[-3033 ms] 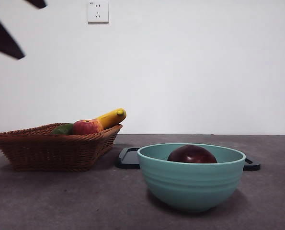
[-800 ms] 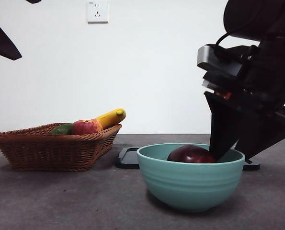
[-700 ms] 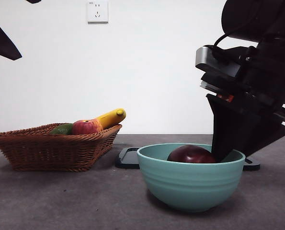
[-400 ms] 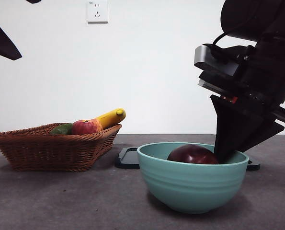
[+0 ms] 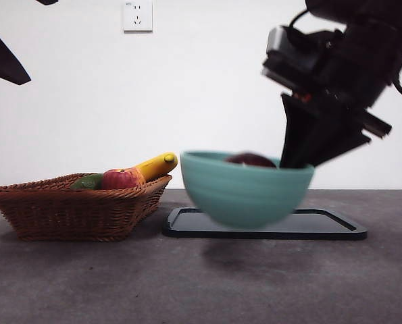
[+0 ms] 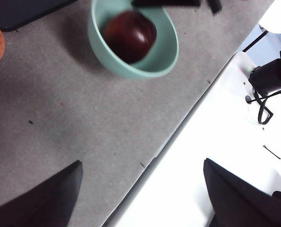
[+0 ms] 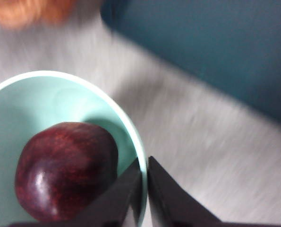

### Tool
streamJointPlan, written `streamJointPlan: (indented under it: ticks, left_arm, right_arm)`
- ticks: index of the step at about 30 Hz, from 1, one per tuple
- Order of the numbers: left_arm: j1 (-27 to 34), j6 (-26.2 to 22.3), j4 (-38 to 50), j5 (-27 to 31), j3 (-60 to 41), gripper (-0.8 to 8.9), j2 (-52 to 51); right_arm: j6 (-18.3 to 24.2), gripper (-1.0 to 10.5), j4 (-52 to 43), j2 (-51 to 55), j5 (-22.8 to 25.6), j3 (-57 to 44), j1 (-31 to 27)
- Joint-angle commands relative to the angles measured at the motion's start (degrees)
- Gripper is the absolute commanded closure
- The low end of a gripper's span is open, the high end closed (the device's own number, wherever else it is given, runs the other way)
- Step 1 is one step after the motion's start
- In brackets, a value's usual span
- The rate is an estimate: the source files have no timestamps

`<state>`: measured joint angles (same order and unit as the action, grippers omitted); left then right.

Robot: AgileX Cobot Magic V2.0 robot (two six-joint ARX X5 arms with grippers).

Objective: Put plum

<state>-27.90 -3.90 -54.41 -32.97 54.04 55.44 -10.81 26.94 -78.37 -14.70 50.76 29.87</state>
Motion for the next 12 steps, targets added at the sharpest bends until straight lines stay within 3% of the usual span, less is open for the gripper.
streamJointPlan:
  ticks: [1,12]
  left_arm:
    - [-0.24,-0.35,0.37,-0.28,0.48,4.09,0.28]
    - [-0.24,-0.35,0.35,-0.31,0.48,4.09,0.28]
  right_arm:
    - [-0.76,9.4,-0.09,-1.66,0.17,3.43,-1.68]
    - [1.49,9.4,0.96,-14.08,0.13,17.64,-8.76]
